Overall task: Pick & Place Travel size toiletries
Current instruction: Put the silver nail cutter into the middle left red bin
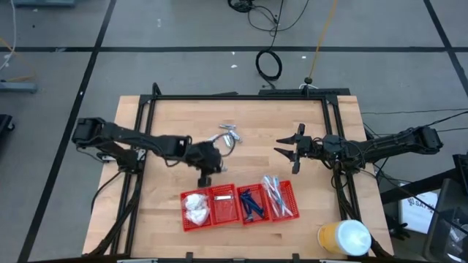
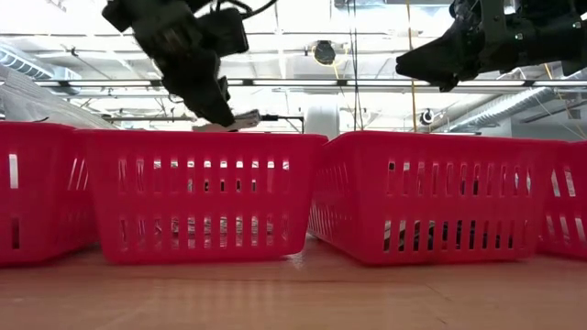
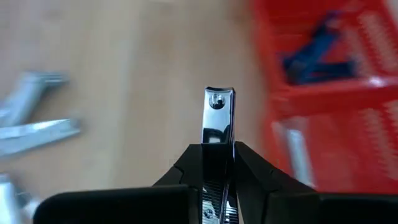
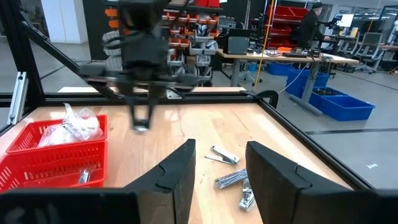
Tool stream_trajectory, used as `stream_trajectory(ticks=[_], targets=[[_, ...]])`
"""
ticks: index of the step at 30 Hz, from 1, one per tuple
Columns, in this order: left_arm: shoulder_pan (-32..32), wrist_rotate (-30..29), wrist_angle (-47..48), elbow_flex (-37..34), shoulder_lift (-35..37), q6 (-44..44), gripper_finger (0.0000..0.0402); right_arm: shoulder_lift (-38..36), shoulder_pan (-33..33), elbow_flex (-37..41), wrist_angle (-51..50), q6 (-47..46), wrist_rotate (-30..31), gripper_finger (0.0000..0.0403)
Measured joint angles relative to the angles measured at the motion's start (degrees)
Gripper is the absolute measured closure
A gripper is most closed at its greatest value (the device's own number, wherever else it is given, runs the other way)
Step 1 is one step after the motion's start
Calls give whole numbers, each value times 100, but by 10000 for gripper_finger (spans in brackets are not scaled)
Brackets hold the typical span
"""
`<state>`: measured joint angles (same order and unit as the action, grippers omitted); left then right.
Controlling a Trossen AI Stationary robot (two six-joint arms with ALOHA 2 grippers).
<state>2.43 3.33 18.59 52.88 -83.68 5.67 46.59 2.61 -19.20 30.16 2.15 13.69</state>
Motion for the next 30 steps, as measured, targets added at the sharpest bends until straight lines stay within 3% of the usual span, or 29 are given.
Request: stream_trajectory(ticks=[13,19,24,30], targets=[[1262,1025,-890,9,-356,470,356,4,1,0,136,-4,-18,273],[1330,1259,-1371,17,-669,649,349,54,1,0,145,-47,-22,273],[1194,1820,-1598,18,-885,865,345,155,1,5,169,-135,-26,273],[987,1758,-1580,11,-907,1533,307,197,1,0,166,-133,-28,273]])
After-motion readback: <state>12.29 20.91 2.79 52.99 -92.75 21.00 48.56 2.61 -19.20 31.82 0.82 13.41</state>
